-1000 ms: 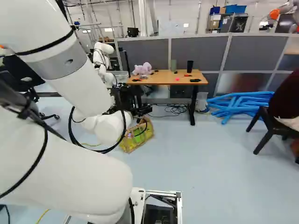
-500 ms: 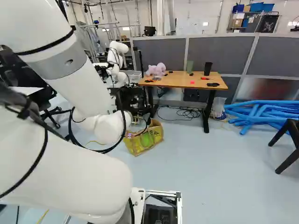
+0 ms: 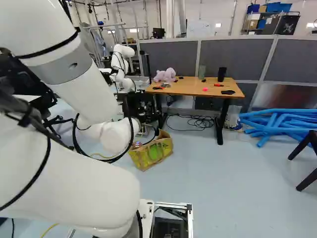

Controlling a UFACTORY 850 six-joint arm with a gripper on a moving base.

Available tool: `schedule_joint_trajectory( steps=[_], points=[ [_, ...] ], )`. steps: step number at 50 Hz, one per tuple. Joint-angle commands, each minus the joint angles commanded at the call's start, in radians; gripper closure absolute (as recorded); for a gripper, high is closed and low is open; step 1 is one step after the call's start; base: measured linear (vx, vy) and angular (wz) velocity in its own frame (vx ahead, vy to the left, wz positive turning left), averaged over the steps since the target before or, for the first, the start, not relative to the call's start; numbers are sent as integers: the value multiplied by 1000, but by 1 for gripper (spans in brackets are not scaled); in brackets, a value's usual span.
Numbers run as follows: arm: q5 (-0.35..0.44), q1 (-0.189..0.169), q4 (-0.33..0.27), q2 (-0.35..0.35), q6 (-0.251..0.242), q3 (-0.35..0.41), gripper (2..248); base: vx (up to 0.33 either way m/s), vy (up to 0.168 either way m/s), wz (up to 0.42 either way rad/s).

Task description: Pick up the bag on the ground and place it on the table

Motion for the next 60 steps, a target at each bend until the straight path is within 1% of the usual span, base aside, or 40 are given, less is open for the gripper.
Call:
schedule_joint_trajectory(
  steps=[36, 60],
  points=[
    [0, 0, 0, 0, 0, 0, 3, 177, 7, -4],
    [0, 0, 0, 0, 0, 0, 3, 157, 51, -25]
  ],
)
